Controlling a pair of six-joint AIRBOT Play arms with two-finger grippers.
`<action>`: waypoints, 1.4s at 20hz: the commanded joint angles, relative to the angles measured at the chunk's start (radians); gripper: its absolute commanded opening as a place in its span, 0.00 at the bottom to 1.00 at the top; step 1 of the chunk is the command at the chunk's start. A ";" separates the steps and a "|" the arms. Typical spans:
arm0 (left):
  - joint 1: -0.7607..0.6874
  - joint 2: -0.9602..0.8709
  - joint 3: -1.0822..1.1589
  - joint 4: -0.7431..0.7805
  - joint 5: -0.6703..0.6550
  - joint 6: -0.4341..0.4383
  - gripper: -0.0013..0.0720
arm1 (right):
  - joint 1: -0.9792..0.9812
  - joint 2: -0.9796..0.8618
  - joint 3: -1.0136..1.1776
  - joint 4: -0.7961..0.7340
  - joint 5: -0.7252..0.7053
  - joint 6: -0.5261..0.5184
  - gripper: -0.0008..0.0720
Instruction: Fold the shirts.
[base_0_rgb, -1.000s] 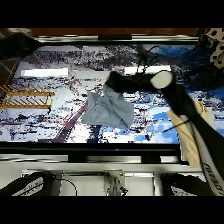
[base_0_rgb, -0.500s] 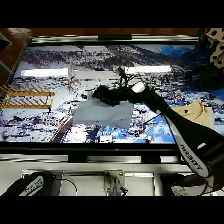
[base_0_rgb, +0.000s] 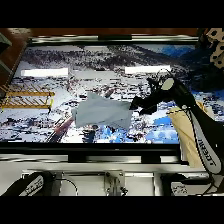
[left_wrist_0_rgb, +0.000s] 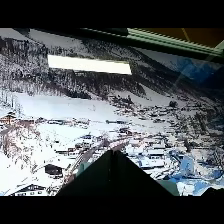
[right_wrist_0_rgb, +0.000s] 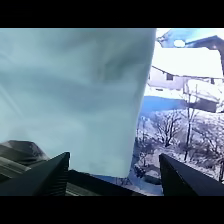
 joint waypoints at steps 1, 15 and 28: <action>0.000 -0.001 0.000 0.001 -0.004 0.000 0.07 | 0.036 -0.074 -0.037 0.056 -0.035 -0.034 0.95; 0.000 -0.001 0.000 0.001 -0.019 0.000 0.07 | -0.101 0.104 0.317 0.414 0.026 -0.213 0.09; 0.000 -0.002 0.000 0.001 -0.068 0.054 0.07 | -0.697 0.312 0.596 0.332 0.294 0.092 0.09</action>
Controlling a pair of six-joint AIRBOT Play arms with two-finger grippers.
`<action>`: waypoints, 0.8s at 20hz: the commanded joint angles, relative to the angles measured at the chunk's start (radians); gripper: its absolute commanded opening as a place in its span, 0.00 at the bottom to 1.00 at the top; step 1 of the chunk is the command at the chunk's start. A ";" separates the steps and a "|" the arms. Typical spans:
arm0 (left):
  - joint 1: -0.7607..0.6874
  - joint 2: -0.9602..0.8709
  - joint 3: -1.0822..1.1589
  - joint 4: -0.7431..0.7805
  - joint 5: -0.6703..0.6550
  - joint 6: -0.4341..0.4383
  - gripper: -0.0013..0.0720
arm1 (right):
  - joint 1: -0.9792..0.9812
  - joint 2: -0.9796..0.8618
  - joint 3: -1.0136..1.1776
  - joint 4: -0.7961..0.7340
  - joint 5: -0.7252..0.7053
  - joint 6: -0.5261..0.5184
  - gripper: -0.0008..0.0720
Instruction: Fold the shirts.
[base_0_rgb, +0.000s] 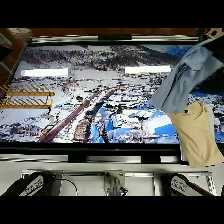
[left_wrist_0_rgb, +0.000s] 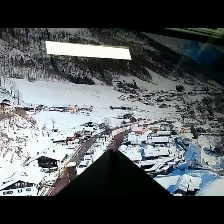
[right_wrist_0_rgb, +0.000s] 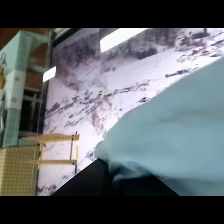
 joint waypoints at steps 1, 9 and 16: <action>0.000 0.000 0.000 0.000 -0.008 0.025 0.07 | -0.069 -0.020 0.013 -0.036 -0.012 0.027 0.09; 0.000 0.000 0.000 0.000 -0.008 0.024 0.07 | -0.058 -0.121 0.013 0.023 -0.193 -0.037 0.09; 0.000 0.002 0.000 0.000 -0.012 0.024 0.07 | -0.058 -0.121 0.013 -0.533 0.119 0.001 0.09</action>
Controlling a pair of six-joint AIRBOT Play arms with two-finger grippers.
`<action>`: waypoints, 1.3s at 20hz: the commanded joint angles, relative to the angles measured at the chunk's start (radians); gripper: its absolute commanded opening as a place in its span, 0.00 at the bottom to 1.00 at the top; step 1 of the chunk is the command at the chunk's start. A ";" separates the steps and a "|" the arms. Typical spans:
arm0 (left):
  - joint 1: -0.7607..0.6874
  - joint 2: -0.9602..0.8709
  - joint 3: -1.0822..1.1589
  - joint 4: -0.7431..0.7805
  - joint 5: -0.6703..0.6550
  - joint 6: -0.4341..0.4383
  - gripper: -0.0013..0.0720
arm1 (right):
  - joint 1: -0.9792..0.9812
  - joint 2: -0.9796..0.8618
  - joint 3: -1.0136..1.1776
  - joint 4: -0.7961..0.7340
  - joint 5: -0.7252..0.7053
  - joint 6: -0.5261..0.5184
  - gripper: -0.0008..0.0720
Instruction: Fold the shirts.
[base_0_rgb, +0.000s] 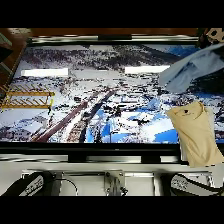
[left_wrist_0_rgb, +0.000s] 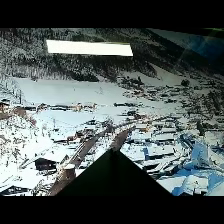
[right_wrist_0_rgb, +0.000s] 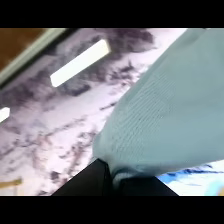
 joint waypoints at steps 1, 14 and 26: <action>0.000 0.001 0.000 0.000 -0.002 0.001 0.07 | -0.001 -0.002 0.001 -0.382 0.244 0.018 0.09; 0.000 0.001 0.000 0.000 -0.002 0.005 0.07 | -0.171 0.209 -0.221 -0.724 0.424 0.079 0.09; 0.000 0.001 0.000 0.000 -0.002 0.005 0.07 | -0.183 0.497 -0.843 -0.774 0.424 0.249 0.10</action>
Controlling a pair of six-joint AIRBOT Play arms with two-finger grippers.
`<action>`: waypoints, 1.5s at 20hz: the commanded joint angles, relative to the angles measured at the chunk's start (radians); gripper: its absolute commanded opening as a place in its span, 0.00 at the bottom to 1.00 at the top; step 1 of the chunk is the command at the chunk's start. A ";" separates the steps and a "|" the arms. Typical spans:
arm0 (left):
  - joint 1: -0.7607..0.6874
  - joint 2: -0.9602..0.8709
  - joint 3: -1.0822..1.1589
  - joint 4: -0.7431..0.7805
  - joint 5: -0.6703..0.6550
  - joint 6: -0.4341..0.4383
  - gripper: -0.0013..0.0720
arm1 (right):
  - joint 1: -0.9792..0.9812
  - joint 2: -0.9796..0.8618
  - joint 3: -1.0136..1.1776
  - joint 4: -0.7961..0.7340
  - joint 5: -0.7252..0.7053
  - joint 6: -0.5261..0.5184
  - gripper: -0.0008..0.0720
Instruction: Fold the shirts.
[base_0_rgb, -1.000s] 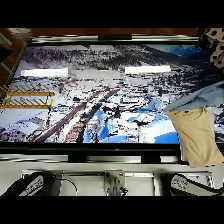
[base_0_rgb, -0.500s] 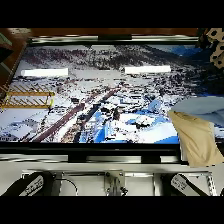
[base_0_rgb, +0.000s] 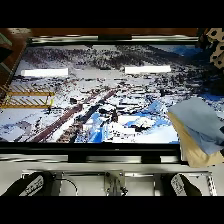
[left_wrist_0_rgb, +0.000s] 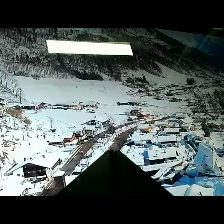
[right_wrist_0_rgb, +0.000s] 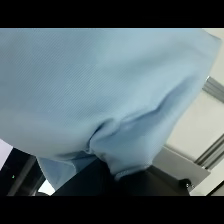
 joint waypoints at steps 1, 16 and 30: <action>0.000 0.000 0.000 0.000 0.000 0.000 0.07 | -0.002 0.041 -0.095 -0.012 0.122 0.065 0.17; -0.288 -0.209 0.039 0.361 0.113 -0.061 0.07 | 0.385 -0.264 0.595 0.191 -0.457 -0.239 0.87; -0.633 -0.599 0.146 0.737 -0.381 -0.241 0.89 | 0.736 -0.570 0.610 0.083 -0.185 -0.269 0.94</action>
